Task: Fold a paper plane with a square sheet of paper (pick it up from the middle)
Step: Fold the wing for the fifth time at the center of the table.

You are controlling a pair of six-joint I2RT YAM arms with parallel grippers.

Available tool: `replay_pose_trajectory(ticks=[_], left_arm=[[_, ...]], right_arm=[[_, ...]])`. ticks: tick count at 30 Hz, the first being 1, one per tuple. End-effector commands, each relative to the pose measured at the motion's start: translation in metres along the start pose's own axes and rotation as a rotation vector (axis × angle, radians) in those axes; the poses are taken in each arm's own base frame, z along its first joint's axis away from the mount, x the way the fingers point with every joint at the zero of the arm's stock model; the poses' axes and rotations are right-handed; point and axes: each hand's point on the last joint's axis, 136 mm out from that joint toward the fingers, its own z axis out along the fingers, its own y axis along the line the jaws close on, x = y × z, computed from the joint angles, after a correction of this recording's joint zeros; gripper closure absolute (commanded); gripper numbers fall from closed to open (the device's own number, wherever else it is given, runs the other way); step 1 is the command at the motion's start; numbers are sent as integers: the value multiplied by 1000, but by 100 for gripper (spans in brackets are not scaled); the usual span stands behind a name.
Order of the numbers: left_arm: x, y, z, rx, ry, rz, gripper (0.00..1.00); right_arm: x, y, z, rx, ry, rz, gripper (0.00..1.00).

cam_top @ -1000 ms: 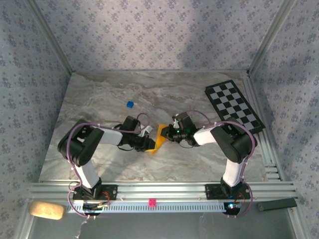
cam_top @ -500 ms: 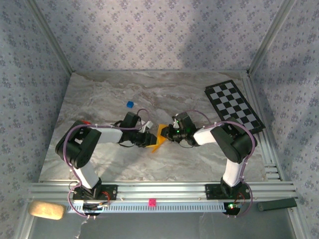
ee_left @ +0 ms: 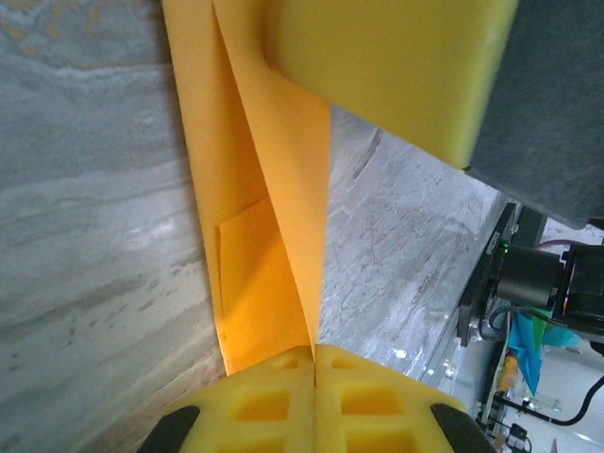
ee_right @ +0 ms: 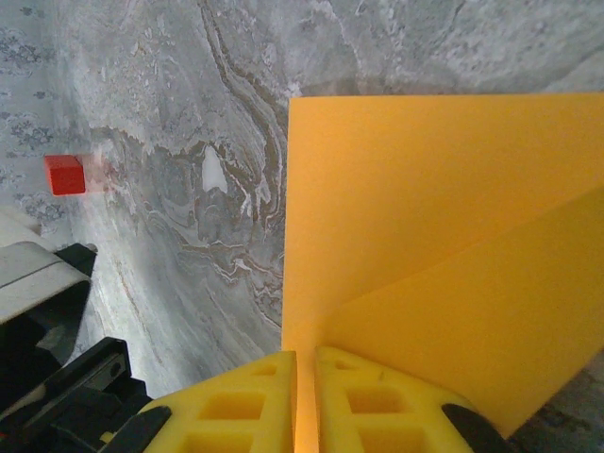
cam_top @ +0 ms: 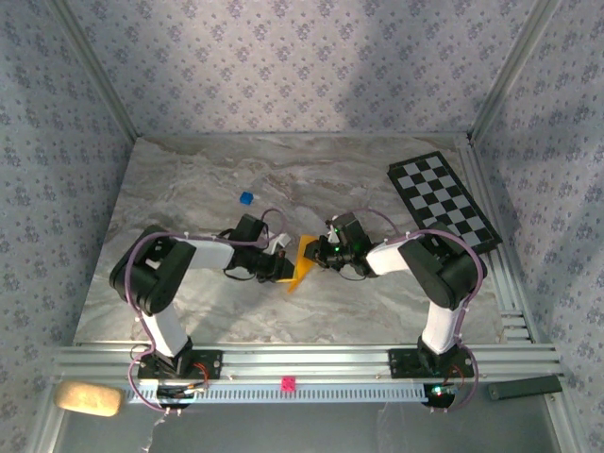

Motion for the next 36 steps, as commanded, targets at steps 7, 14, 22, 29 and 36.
replay_pose_trajectory(ticks=[7,14,22,29,36], left_arm=[[28,16,7,-15,126,-51,100],[37,21,6,-30,149,-67,92],[43,21,2,-37,151,-72,86],[49,21,0,-34,159,-79,100],[54,22,-1,-47,167,-92,92]], right_arm=[[22,-46,6,157,56,47,85],[22,-48,6,170,59,49,85],[23,-50,5,185,59,52,85],[23,-51,6,189,62,53,85],[23,-53,5,200,63,53,86]])
